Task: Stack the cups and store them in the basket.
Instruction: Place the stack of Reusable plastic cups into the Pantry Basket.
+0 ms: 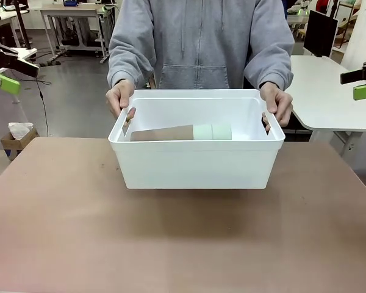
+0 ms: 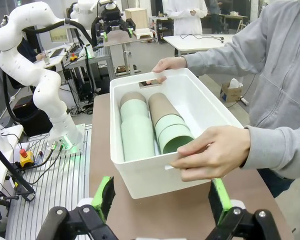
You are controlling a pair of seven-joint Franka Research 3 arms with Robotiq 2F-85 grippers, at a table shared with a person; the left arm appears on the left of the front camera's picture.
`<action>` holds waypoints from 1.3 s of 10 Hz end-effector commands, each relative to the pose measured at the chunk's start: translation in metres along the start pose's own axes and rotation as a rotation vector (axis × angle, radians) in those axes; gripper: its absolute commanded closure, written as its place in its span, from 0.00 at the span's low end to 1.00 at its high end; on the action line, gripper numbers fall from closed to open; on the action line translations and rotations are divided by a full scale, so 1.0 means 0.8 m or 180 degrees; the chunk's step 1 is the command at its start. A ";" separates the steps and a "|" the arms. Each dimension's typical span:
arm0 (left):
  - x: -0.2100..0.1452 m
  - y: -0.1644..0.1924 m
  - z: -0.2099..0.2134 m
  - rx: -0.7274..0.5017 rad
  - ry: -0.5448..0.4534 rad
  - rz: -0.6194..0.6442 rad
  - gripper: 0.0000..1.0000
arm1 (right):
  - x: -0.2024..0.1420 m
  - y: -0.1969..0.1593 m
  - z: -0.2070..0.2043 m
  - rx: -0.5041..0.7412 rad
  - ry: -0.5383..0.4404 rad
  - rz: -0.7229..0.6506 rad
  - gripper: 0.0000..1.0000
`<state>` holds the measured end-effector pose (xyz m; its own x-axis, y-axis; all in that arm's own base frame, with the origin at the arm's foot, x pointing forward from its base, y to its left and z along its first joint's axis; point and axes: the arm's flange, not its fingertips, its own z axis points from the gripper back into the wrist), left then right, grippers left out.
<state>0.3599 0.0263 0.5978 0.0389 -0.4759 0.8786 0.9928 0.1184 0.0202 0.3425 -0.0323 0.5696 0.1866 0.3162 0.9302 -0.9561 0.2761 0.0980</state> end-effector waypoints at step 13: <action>0.003 0.001 0.002 -0.0017 -0.0032 0.0023 0.00 | 0.005 -0.001 -0.002 0.0002 -0.0077 0.0029 0.00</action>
<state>0.3599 0.0267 0.5983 0.0388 -0.4759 0.8786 0.9927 0.1189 0.0205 0.3425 -0.0323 0.5696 0.1866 0.3162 0.9302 -0.9561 0.2761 0.0980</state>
